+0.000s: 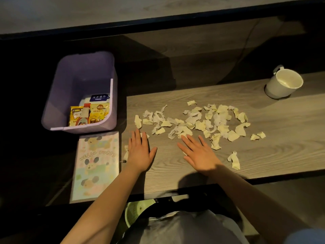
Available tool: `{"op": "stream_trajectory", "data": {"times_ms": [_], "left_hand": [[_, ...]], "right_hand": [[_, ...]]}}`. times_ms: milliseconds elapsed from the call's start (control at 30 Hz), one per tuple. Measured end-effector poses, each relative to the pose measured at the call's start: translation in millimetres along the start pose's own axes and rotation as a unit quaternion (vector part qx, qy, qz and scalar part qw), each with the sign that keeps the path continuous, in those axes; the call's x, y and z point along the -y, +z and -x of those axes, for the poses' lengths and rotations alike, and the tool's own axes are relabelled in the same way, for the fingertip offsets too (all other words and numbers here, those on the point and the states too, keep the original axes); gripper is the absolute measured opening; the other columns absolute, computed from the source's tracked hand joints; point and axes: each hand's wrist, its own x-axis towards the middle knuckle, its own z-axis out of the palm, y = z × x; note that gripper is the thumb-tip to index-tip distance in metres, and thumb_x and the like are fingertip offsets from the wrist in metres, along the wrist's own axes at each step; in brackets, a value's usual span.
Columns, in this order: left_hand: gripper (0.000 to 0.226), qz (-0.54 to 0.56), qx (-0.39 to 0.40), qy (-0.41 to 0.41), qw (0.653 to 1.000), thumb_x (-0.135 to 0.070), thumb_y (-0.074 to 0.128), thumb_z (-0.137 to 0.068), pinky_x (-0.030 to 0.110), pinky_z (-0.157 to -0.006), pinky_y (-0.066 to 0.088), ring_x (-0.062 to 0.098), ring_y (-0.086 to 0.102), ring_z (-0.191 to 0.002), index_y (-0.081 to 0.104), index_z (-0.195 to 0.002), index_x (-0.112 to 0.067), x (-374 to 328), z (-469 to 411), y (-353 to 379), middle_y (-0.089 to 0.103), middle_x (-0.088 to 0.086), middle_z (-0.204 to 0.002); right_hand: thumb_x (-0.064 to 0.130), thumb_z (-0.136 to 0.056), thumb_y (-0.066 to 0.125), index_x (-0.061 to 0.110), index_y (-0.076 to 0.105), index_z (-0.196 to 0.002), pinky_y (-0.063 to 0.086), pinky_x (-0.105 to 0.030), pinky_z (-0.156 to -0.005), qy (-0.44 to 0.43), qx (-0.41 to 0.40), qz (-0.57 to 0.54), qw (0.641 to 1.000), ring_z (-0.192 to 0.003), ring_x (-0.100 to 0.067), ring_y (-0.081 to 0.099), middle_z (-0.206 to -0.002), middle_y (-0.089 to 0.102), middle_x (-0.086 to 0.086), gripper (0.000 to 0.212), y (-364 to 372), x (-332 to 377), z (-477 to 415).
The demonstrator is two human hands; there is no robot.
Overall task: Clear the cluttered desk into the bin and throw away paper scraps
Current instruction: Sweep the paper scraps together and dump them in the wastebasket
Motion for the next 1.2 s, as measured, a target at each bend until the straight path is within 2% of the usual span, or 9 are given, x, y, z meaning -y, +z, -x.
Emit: {"op": "stream_trajectory", "data": {"times_ms": [67, 233, 367, 467, 600, 767, 867, 1067, 1200], "left_hand": [[0.074, 0.019, 0.011, 0.006, 1.0, -0.049, 0.028, -0.096, 0.045, -0.117, -0.005, 0.035, -0.015, -0.143, 0.0, -0.148, -0.005, -10.6, -2.3, 2.7, -0.012, 0.021, -0.155], [0.07, 0.064, 0.04, 0.075, 0.994, -0.04, 0.031, -0.098, 0.041, -0.116, -0.01, 0.029, -0.021, -0.142, -0.006, -0.148, -0.008, -38.6, -12.7, 0.9, -0.018, 0.016, -0.155], [0.061, 0.109, -0.016, 0.123, 0.986, -0.032, 0.035, -0.098, 0.04, -0.12, -0.002, 0.024, -0.011, -0.145, 0.008, -0.149, -0.013, -42.1, -13.4, -9.1, -0.005, 0.01, -0.158], [0.061, 0.097, -0.1, 0.023, 0.99, -0.034, 0.038, -0.097, 0.04, -0.118, -0.002, 0.029, -0.006, -0.146, 0.016, -0.148, -0.01, -23.9, -10.5, -19.6, 0.002, 0.014, -0.158], [0.066, 0.039, -0.093, -0.109, 0.989, -0.04, 0.039, -0.095, 0.05, -0.116, 0.008, 0.035, -0.002, -0.145, 0.018, -0.146, -0.005, -1.3, 0.2, -24.0, 0.005, 0.019, -0.156], [0.071, 0.001, -0.047, -0.088, 0.995, -0.045, 0.031, -0.096, 0.048, -0.118, 0.006, 0.039, -0.005, -0.144, 0.011, -0.147, 0.0, -3.5, 17.8, -10.3, 0.001, 0.025, -0.155], [0.074, 0.016, -0.025, -0.129, 0.991, -0.048, 0.028, -0.096, 0.047, -0.118, 0.006, 0.042, -0.002, -0.143, 0.008, -0.146, 0.003, -2.1, 20.3, -6.1, 0.001, 0.029, -0.153], [0.073, 0.057, -0.008, -0.139, 0.989, -0.048, 0.029, -0.096, 0.048, -0.116, 0.002, 0.044, -0.004, -0.142, 0.008, -0.146, 0.0, -4.3, 9.5, -5.2, -0.001, 0.029, -0.153], [0.072, 0.056, -0.012, -0.098, 0.994, -0.047, 0.03, -0.096, 0.046, -0.117, -0.001, 0.041, -0.005, -0.143, 0.01, -0.147, 0.0, -5.5, 1.5, -7.0, 0.002, 0.027, -0.154]], "right_hand": [[0.042, -0.093, 0.026, 0.022, 0.057, -0.128, 0.04, -0.056, -0.097, 0.033, -0.006, -0.008, 0.999, -0.125, -0.026, 0.053, -0.135, 0.056, -0.006, 0.051, -2.6, -6.3, -3.6], [0.039, -0.087, 0.032, 0.021, 0.058, -0.127, 0.038, -0.053, -0.1, 0.068, -0.062, -0.052, 0.994, -0.125, -0.026, 0.053, -0.136, 0.055, -0.006, 0.05, -6.6, -11.3, -5.3], [0.042, -0.09, 0.029, 0.018, 0.047, -0.137, 0.018, -0.05, -0.11, 0.073, -0.112, -0.106, 0.985, -0.135, -0.026, 0.04, -0.145, 0.045, -0.007, 0.055, -11.0, -8.8, -2.1], [0.047, -0.092, 0.022, 0.019, 0.037, -0.143, 0.003, -0.044, -0.113, 0.114, -0.134, -0.149, 0.973, -0.141, -0.023, 0.028, -0.152, 0.033, -0.005, 0.06, -8.0, -8.7, 0.0], [0.051, -0.09, 0.013, 0.021, 0.029, -0.146, -0.003, -0.04, -0.115, 0.139, -0.123, -0.161, 0.969, -0.145, -0.02, 0.019, -0.156, 0.024, -0.002, 0.065, -4.3, -6.5, -0.4], [0.056, -0.085, -0.002, 0.026, 0.011, -0.15, -0.01, -0.044, -0.114, 0.144, -0.072, -0.119, 0.98, -0.147, -0.02, 0.001, -0.159, 0.006, -0.002, 0.073, -0.7, 2.1, -7.1], [0.057, -0.083, -0.008, 0.026, 0.007, -0.15, -0.008, -0.048, -0.115, 0.145, -0.052, -0.096, 0.983, -0.147, -0.021, 0.0, -0.16, 0.003, -0.002, 0.076, 3.3, 0.4, -9.9], [0.048, -0.099, 0.026, 0.023, 0.013, -0.15, -0.003, -0.046, -0.116, 0.156, -0.066, -0.146, 0.975, -0.147, -0.02, 0.005, -0.16, 0.007, -0.002, 0.059, -7.1, -4.1, -8.8], [0.042, -0.099, 0.032, 0.024, 0.015, -0.15, -0.005, -0.037, -0.115, 0.156, -0.11, -0.187, 0.964, -0.147, -0.015, 0.007, -0.159, 0.014, 0.0, 0.057, -18.3, -6.1, -1.3]]}}
